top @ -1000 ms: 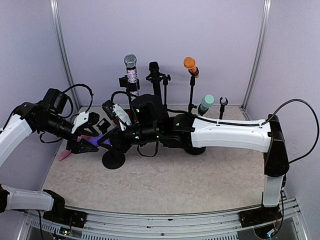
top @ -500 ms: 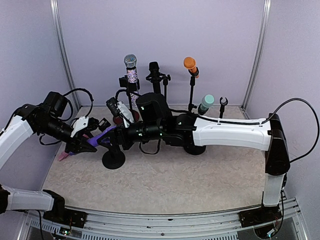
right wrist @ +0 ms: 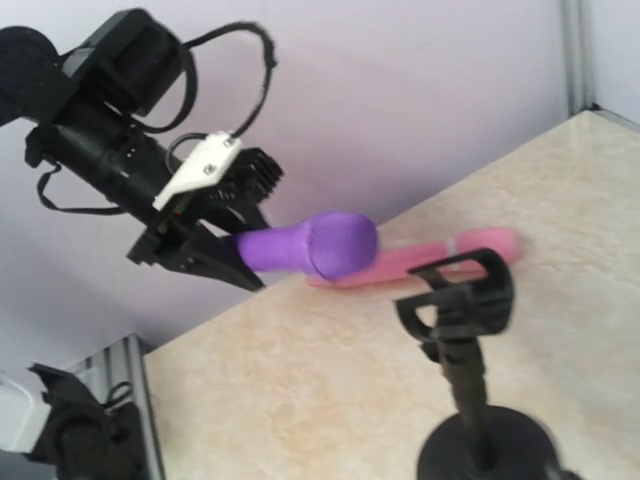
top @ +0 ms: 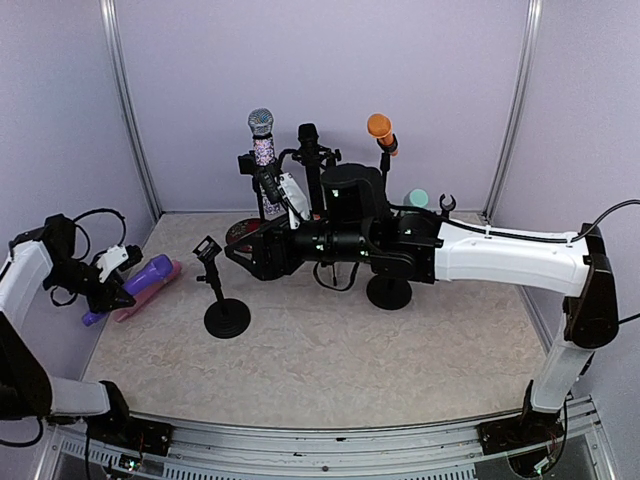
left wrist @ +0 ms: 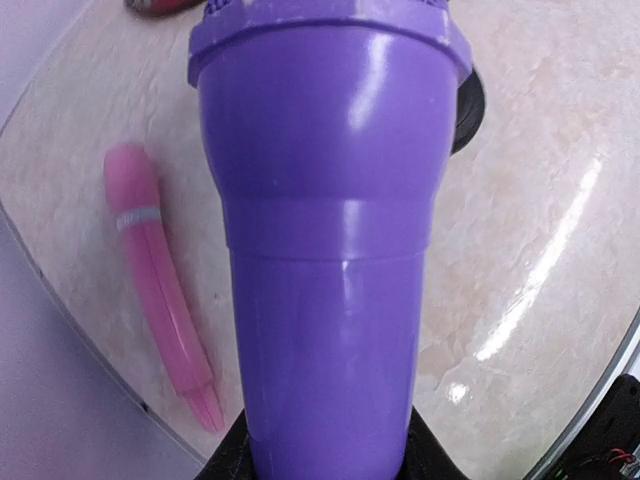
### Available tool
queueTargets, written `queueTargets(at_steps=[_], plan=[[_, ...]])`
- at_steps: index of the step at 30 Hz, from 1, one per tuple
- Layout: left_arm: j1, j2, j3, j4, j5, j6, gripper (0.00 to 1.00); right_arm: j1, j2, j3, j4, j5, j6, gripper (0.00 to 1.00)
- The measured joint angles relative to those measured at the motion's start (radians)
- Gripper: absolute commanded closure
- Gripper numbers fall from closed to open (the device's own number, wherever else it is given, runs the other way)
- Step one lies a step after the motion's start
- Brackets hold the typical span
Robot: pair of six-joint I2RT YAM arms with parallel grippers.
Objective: Remove the microphone from the stand
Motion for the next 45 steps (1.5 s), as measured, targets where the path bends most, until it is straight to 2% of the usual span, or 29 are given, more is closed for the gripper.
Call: queueTargets(at_steps=[3, 6, 13, 23, 28, 36, 45], plan=[[0.122, 0.052, -0.020, 0.014, -0.007, 0.022, 0.69, -0.002, -0.016, -0.023, -0.005, 0.032, -0.013, 0.03], [0.168, 0.066, -0.068, 0.066, -0.032, 0.018, 0.66, -0.007, -0.016, -0.021, -0.022, 0.062, -0.032, 0.02], [0.170, 0.041, -0.281, 0.241, -0.113, -0.020, 0.64, -0.007, 0.017, -0.003, -0.040, 0.127, -0.061, 0.02], [0.132, 0.121, -0.337, 0.519, -0.228, -0.127, 0.59, -0.014, 0.139, 0.048, -0.024, 0.145, -0.080, 0.02], [0.064, 0.137, -0.386, 0.594, -0.274, -0.164, 0.48, -0.019, 0.203, 0.094, -0.005, 0.140, -0.096, 0.01], [0.024, 0.153, -0.386, 0.616, -0.282, -0.204, 0.31, -0.019, 0.380, 0.282, 0.020, 0.145, -0.161, 0.02], [0.023, 0.086, -0.256, 0.431, -0.163, -0.205, 0.17, -0.019, 0.549, 0.410, 0.044, 0.202, -0.248, 0.07]])
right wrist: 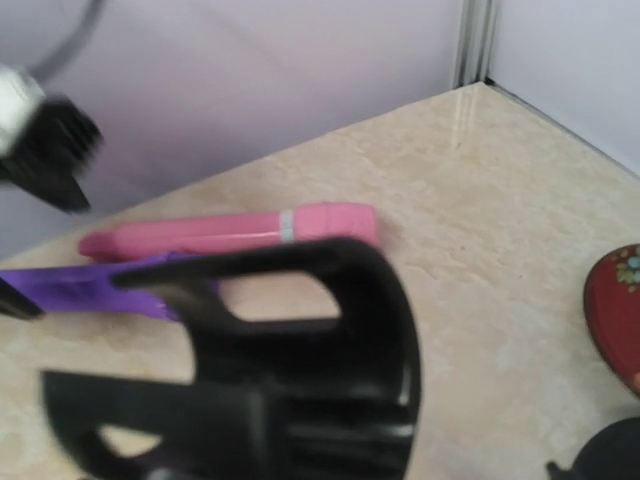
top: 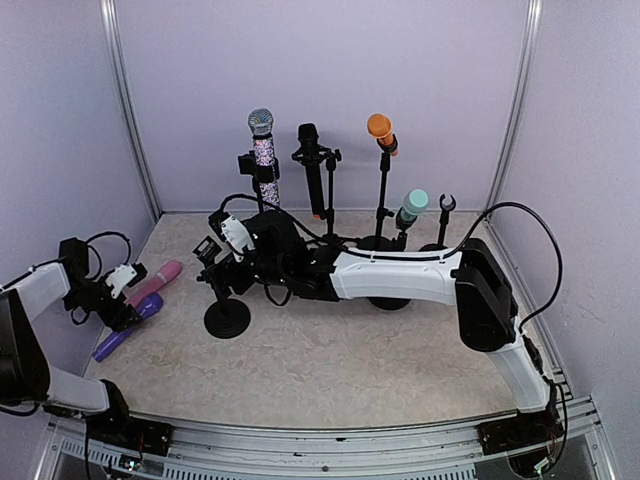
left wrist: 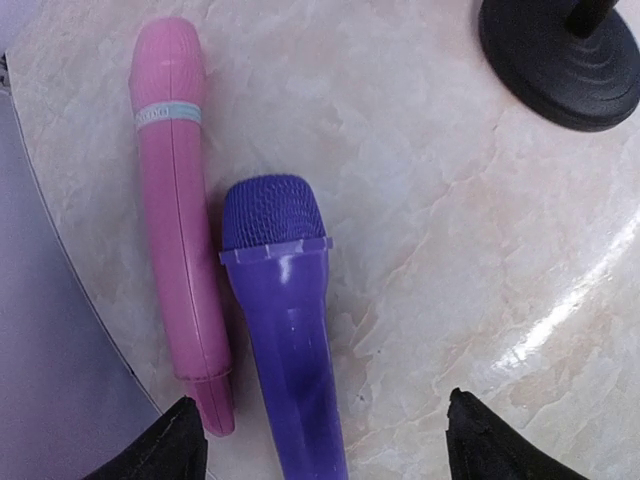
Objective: Remove the microphone from the stand
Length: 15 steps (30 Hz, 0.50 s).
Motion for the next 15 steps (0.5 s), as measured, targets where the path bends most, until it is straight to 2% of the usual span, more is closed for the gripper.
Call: queueTargets(at_steps=[2, 6, 10, 15], plan=[[-0.002, -0.011, 0.036, -0.047, 0.036, 0.002, 0.13, 0.000, 0.020, 0.011, 0.011, 0.014, -0.019, 0.11], [-0.011, -0.013, 0.095, -0.129, 0.095, 0.000, 0.11, 0.000, 0.068, 0.057, 0.045, 0.045, -0.051, 0.20], [-0.018, -0.016, 0.143, -0.193, 0.135, -0.002, 0.11, 0.001, 0.100, 0.082, 0.095, 0.069, -0.077, 0.36], [-0.029, -0.043, 0.178, -0.245, 0.159, -0.006, 0.10, 0.013, 0.134, 0.101, 0.156, 0.090, -0.106, 0.61]])
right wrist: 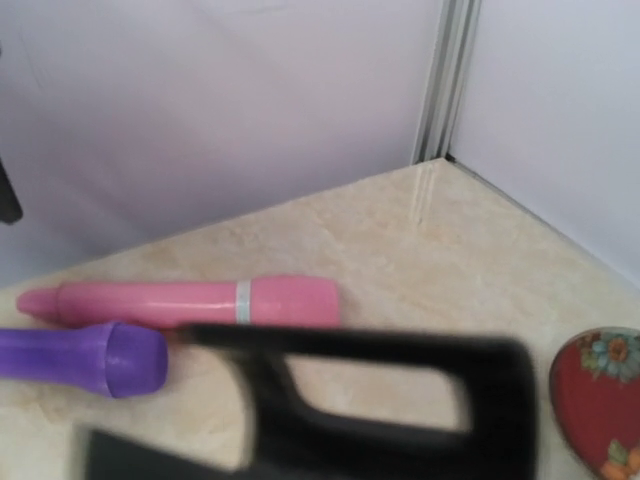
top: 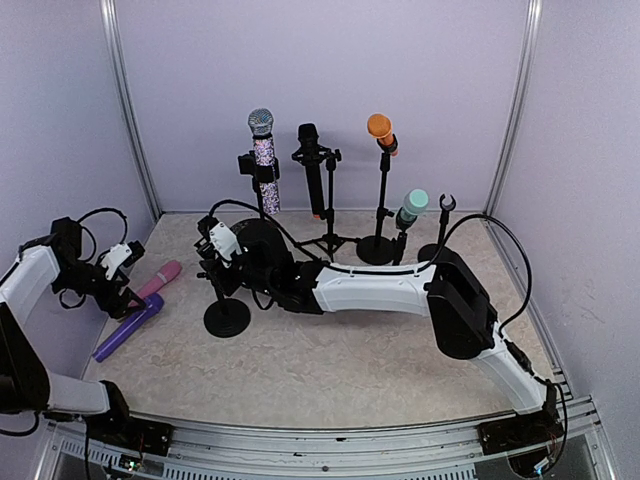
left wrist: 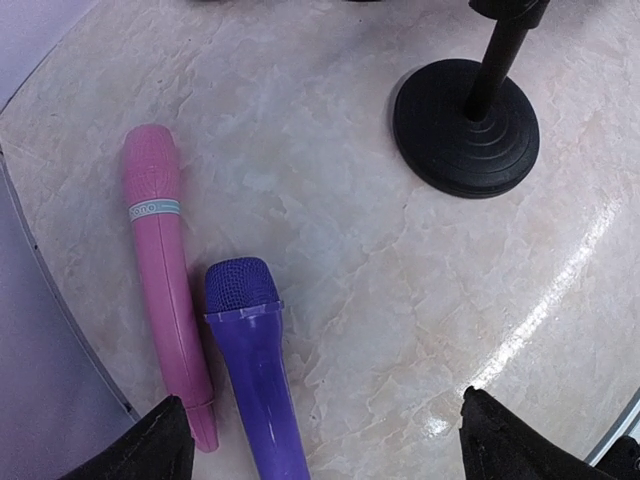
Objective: Remove the microphone from the stand
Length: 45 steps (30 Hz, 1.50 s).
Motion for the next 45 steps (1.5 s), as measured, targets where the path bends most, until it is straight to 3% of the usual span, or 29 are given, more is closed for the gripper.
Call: queueTargets(at_steps=[8, 15, 24, 31, 38, 45], plan=[[-0.014, -0.034, 0.027, -0.047, 0.021, 0.000, 0.10, 0.030, 0.006, -0.012, 0.047, 0.032, -0.031, 1.00], [-0.046, -0.034, 0.056, -0.063, 0.043, -0.021, 0.10, 0.035, -0.156, -0.291, 0.146, 0.067, -0.015, 1.00], [-0.128, -0.030, 0.106, -0.062, 0.061, -0.080, 0.10, 0.042, -0.614, -0.834, 0.198, 0.169, 0.029, 1.00], [-0.220, -0.018, 0.140, -0.058, 0.047, -0.146, 0.10, 0.041, -0.991, -1.137, 0.179, 0.302, 0.081, 1.00], [-0.290, 0.009, 0.191, -0.055, 0.033, -0.204, 0.10, -0.013, -1.312, -1.359, 0.089, 0.420, 0.132, 1.00], [-0.321, 0.073, 0.241, -0.050, 0.029, -0.264, 0.01, -0.168, -1.457, -1.445, 0.044, 0.455, 0.137, 1.00]])
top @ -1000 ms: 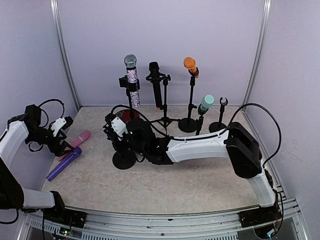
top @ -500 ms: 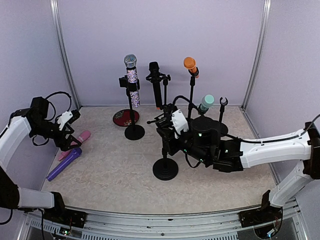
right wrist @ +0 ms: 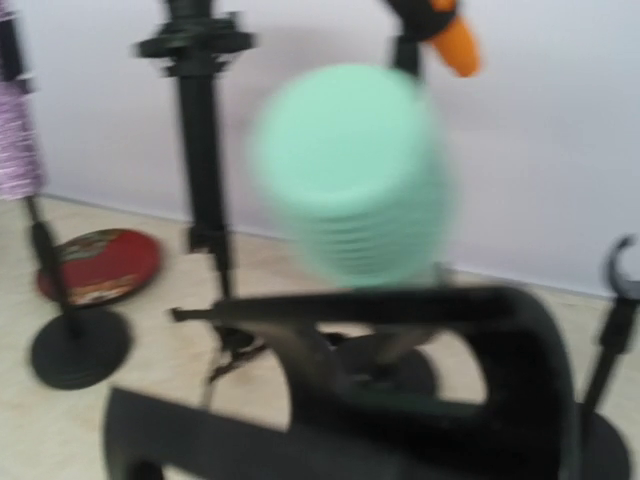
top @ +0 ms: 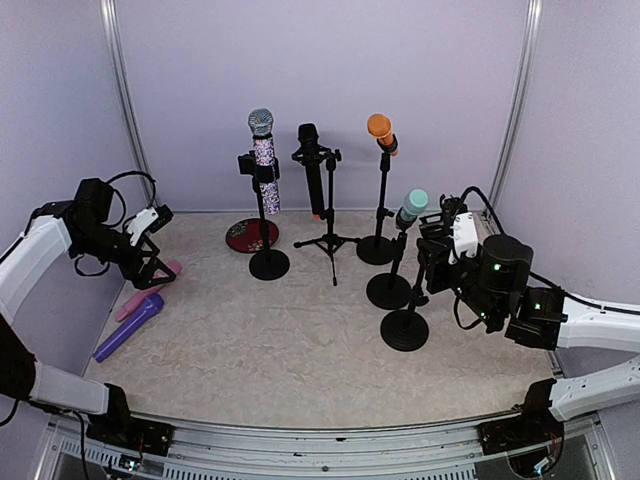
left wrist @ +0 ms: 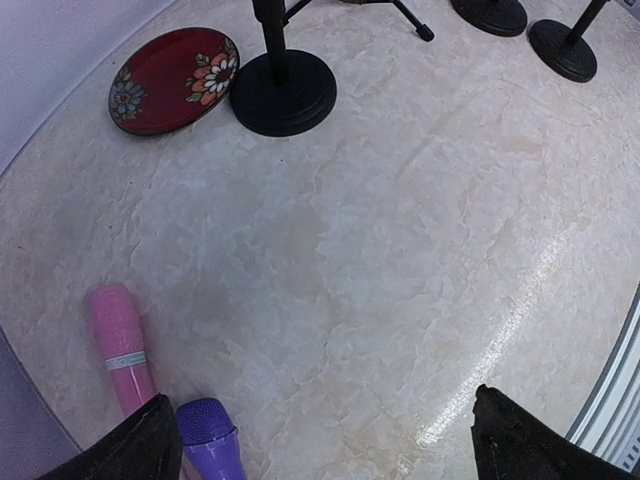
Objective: Remove the microphone from the stand
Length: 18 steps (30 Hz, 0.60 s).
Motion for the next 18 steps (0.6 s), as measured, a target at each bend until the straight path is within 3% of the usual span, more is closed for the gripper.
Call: queueTargets(at_steps=[18], plan=[[-0.002, 0.168, 0.098, -0.012, 0.001, -0.042, 0.01, -0.446, 0.015, -0.043, 0.068, -0.179, -0.032, 1.00]])
